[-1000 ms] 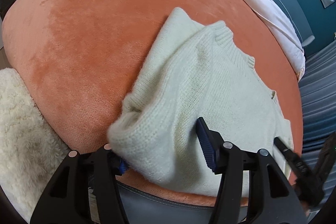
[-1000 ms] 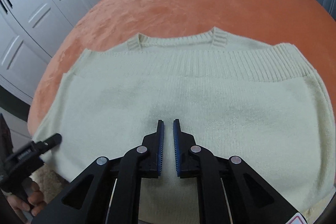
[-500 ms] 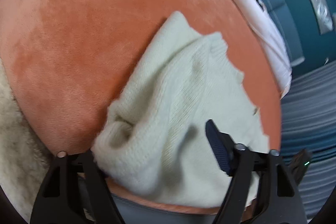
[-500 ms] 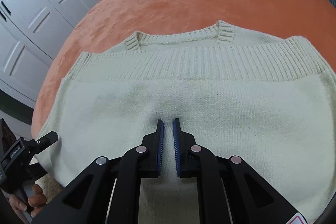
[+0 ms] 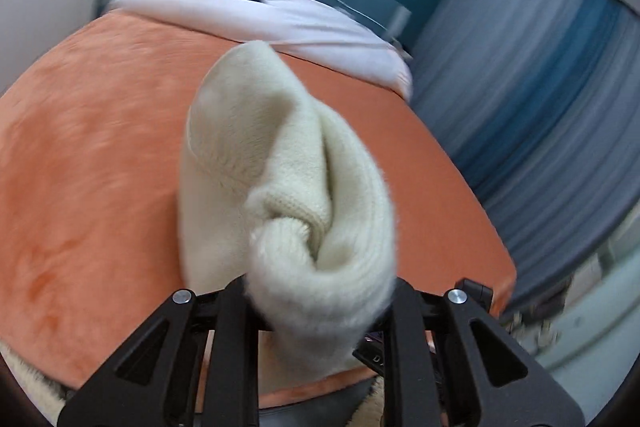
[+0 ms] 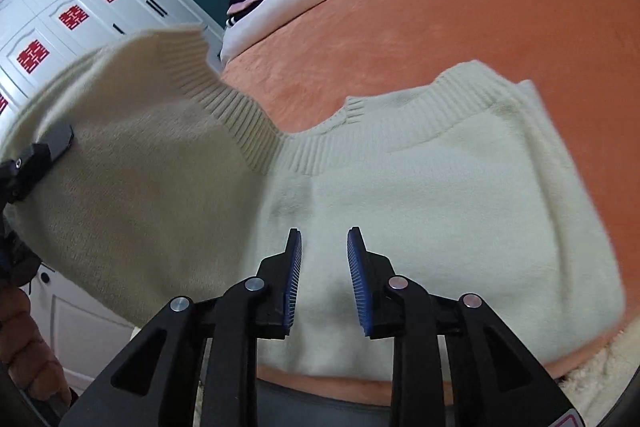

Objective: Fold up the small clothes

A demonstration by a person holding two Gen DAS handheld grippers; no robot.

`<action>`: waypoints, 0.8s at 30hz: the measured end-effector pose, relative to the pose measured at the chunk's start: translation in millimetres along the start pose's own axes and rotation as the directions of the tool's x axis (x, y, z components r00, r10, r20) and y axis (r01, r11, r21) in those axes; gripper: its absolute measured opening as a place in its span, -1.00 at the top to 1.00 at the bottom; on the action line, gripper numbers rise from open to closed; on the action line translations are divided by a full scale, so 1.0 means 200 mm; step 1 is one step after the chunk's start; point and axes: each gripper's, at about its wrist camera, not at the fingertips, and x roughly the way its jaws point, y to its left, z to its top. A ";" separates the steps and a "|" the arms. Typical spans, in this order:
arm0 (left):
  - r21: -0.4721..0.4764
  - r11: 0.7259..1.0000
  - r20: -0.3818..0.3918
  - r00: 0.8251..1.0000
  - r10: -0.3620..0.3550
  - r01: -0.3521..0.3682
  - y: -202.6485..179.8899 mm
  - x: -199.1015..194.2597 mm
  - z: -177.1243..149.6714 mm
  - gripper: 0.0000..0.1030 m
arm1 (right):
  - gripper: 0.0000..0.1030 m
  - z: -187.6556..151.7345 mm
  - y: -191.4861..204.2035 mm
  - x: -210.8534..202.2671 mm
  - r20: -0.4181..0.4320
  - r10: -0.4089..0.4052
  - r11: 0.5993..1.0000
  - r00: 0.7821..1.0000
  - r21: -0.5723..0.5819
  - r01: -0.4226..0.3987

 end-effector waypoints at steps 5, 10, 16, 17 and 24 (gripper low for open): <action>0.180 0.983 -0.256 0.964 0.067 -0.021 -0.27 0.55 -0.31 0.55 | 0.37 -0.07 -0.31 -0.18 0.024 -0.050 0.989 0.998 0.141 0.046; 0.260 0.964 -0.246 0.961 0.128 -0.062 -0.30 0.52 -0.49 -0.09 | -0.01 -0.09 -0.44 -0.28 0.065 0.017 0.969 0.998 0.246 -0.032; 0.403 0.890 -0.153 0.943 0.296 -0.214 -0.18 0.27 -0.62 -0.72 | -0.42 -0.02 -0.46 -0.17 0.011 0.223 0.916 0.975 0.339 -0.214; 0.405 0.880 -0.165 0.927 0.338 -0.249 -0.12 0.27 -0.64 -0.72 | -0.44 0.00 -0.43 -0.13 -0.020 0.226 0.916 0.974 0.345 -0.205; 0.308 0.881 -0.192 0.883 0.427 -0.359 0.14 0.28 -0.68 -0.71 | -0.22 0.10 -0.22 0.10 -0.180 0.156 0.963 0.971 0.246 -0.109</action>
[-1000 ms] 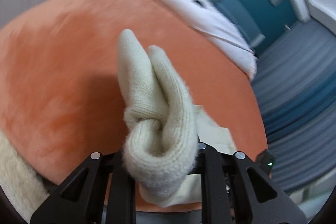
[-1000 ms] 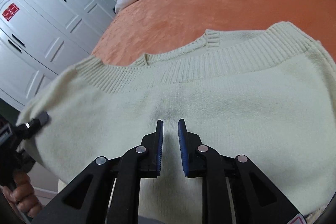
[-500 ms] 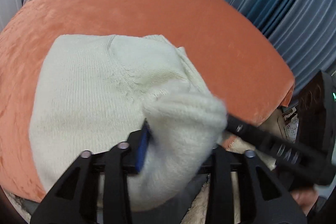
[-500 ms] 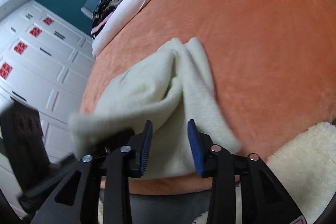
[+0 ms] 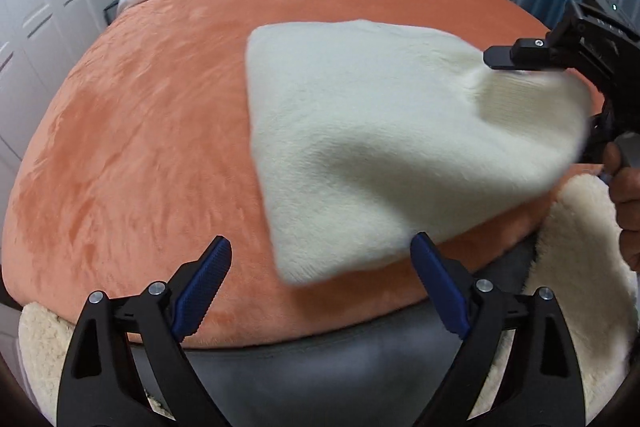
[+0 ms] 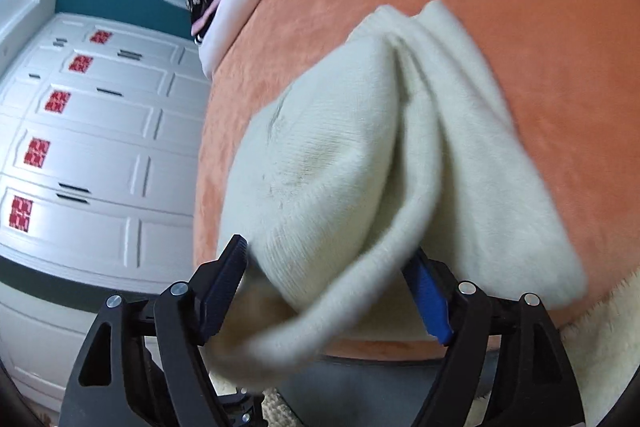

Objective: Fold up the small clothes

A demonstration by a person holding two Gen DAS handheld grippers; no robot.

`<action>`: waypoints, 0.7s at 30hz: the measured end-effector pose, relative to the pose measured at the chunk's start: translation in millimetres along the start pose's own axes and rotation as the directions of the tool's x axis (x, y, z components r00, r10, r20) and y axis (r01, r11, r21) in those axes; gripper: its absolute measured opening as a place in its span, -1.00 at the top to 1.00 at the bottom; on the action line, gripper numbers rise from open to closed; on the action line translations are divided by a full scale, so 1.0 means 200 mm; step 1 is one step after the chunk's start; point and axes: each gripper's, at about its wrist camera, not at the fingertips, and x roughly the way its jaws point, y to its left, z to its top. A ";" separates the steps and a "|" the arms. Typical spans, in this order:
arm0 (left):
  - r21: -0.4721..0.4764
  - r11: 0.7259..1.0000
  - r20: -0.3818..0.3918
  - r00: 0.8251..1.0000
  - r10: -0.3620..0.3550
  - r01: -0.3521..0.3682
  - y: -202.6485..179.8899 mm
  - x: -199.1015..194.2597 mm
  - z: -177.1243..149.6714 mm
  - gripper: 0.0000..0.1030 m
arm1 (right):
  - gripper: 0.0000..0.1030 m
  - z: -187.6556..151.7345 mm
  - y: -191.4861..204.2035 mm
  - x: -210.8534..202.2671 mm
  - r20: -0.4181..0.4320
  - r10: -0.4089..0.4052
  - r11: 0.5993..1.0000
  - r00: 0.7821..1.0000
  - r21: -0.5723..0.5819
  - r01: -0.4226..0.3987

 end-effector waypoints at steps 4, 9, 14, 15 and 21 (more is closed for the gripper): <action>0.011 0.999 0.020 0.999 -0.048 0.048 0.00 -0.03 0.00 -0.45 | 0.55 0.07 0.36 -0.13 0.116 0.022 0.955 0.993 -0.296 0.013; 0.040 0.998 0.054 0.998 -0.042 0.040 -0.03 -0.06 -0.04 -0.69 | 0.57 0.14 0.45 -0.36 0.219 0.224 0.922 0.950 -0.362 -0.134; 0.013 1.000 0.004 1.000 -0.004 0.004 -0.01 0.08 0.01 -0.10 | 0.57 0.18 -0.14 -0.08 0.103 -0.084 0.990 0.991 -0.102 0.095; -0.004 1.000 -0.026 0.999 -0.021 0.021 0.01 0.12 0.02 0.07 | 0.57 0.16 -0.17 -0.09 0.108 -0.061 0.994 0.992 -0.082 0.070; -0.093 0.995 -0.101 0.994 -0.044 0.035 0.05 0.14 0.01 0.52 | 0.57 0.15 0.19 -0.31 0.214 0.131 0.970 0.968 -0.229 -0.081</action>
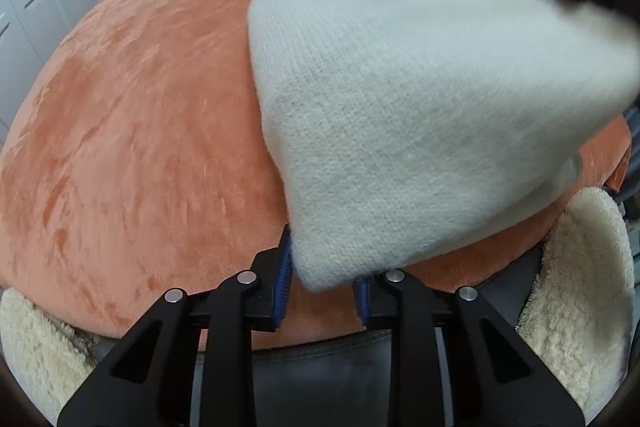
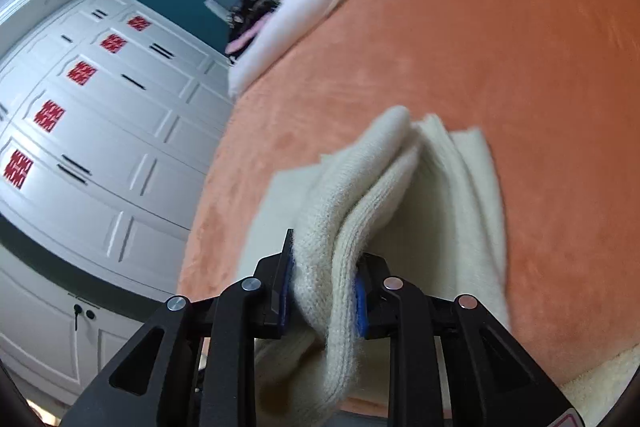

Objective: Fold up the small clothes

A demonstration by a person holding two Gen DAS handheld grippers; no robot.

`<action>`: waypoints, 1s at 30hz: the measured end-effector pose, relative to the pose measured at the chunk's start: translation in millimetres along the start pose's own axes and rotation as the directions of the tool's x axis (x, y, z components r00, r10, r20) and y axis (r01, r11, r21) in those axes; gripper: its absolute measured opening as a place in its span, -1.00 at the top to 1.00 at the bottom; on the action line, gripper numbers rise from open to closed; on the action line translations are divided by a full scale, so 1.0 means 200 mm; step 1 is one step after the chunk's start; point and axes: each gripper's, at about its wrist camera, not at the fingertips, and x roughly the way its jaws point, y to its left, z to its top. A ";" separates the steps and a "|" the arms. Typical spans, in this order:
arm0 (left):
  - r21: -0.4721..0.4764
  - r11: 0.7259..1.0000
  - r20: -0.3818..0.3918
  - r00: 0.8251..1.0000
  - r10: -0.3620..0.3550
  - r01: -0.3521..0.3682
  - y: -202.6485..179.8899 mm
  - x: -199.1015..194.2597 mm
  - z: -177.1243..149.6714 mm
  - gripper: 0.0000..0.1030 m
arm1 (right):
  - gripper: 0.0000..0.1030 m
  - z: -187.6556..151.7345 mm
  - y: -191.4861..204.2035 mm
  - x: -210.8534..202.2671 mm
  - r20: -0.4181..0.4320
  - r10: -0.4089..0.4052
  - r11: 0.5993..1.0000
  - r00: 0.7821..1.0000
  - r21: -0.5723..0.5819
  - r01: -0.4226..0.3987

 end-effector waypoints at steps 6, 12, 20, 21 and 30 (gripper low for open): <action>-0.051 0.999 -0.025 1.000 -0.015 0.013 0.04 0.05 0.00 0.52 | 0.59 -0.13 -0.32 0.11 -0.084 -0.224 0.972 0.971 0.059 0.229; -0.007 1.000 -0.005 1.000 -0.003 0.003 -0.01 0.03 -0.02 0.46 | 0.50 -0.16 -0.40 0.08 -0.075 -0.216 0.966 0.974 0.130 0.224; 0.065 0.997 0.109 0.993 -0.044 0.037 0.03 -0.25 -0.05 0.07 | 0.11 -0.15 -0.31 0.10 -0.110 -0.205 0.971 0.973 0.100 0.216; 0.056 0.997 0.137 0.989 -0.055 0.048 0.05 -0.29 -0.05 -0.10 | 0.42 -0.19 -0.31 0.12 -0.119 -0.222 0.970 0.968 0.072 0.232; -0.049 0.995 0.229 0.969 0.093 -0.084 0.19 -0.43 0.05 -0.25 | 0.53 -0.18 -0.32 0.06 -0.052 -0.371 0.929 0.927 -0.021 0.370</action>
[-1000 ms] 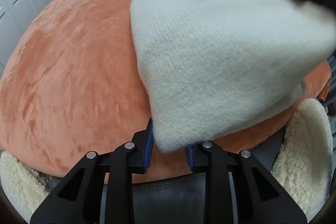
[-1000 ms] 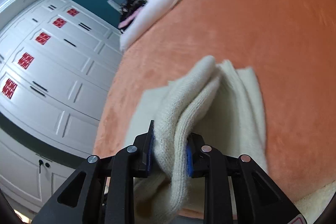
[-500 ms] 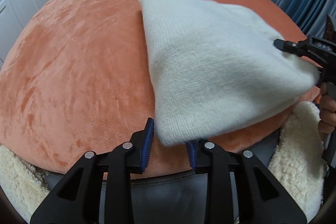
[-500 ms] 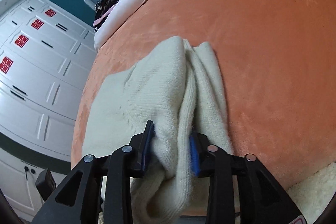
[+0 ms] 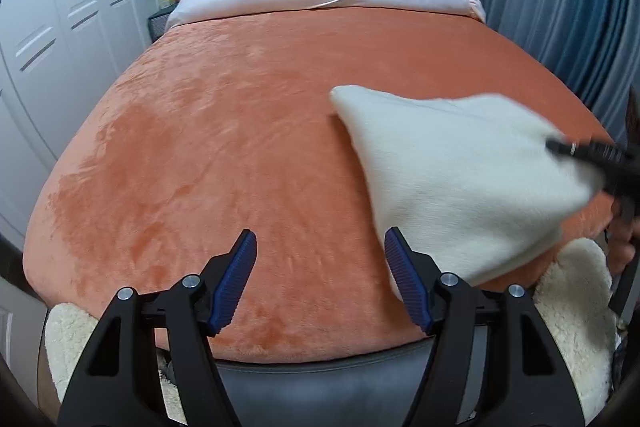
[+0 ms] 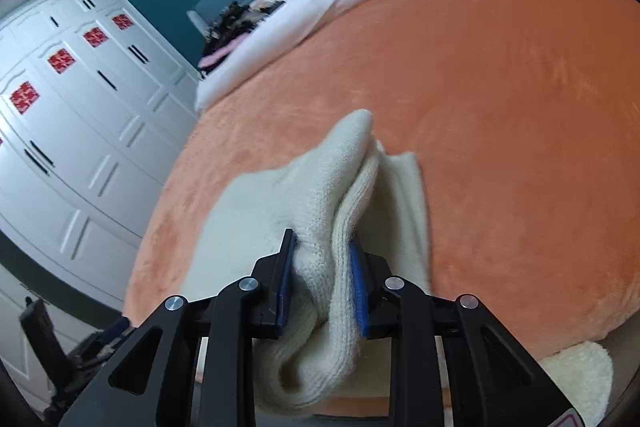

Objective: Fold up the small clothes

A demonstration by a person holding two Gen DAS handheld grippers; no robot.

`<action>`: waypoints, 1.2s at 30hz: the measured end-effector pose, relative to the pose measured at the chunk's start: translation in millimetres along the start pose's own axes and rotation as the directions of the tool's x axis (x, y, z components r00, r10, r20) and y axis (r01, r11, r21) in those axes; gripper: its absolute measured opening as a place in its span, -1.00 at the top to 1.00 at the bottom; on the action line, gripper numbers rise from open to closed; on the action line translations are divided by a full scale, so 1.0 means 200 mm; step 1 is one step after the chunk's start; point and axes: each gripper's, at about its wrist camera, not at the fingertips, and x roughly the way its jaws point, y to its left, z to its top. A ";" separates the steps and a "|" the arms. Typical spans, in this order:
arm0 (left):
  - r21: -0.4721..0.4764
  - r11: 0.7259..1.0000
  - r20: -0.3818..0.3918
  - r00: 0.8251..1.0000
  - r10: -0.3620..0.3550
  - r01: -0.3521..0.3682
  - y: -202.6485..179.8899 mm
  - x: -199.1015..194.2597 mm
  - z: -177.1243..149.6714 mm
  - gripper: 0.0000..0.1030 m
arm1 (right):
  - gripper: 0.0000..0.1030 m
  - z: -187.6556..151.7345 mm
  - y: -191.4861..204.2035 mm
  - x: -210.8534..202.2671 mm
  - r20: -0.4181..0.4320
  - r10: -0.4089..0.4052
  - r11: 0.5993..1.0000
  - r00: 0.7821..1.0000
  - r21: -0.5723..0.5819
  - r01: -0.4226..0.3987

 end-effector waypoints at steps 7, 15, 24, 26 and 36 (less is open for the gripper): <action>0.040 0.999 0.002 1.000 -0.020 0.020 -0.13 0.03 0.09 -0.32 | 0.25 0.02 -0.03 -0.17 0.085 -0.045 0.996 0.995 0.085 0.038; 0.066 0.996 -0.133 0.990 -0.050 0.059 -0.33 0.30 0.16 -0.37 | 0.59 -0.03 0.21 0.09 -0.109 -0.120 0.972 0.987 -0.213 0.095; 0.091 0.996 -0.161 0.987 0.009 0.005 -0.38 0.34 0.15 -0.44 | 0.60 -0.08 0.29 -0.08 -0.046 -0.158 0.953 0.986 -0.270 0.140; 0.092 0.996 -0.161 0.987 0.009 0.006 -0.39 0.34 0.15 -0.45 | 0.70 -0.14 0.24 0.03 -0.127 -0.245 0.931 0.961 -0.306 0.197; 0.090 0.996 -0.181 0.983 0.017 0.000 -0.39 0.34 0.13 -0.56 | 0.72 -0.21 0.19 0.08 -0.166 -0.250 0.942 0.954 -0.271 0.199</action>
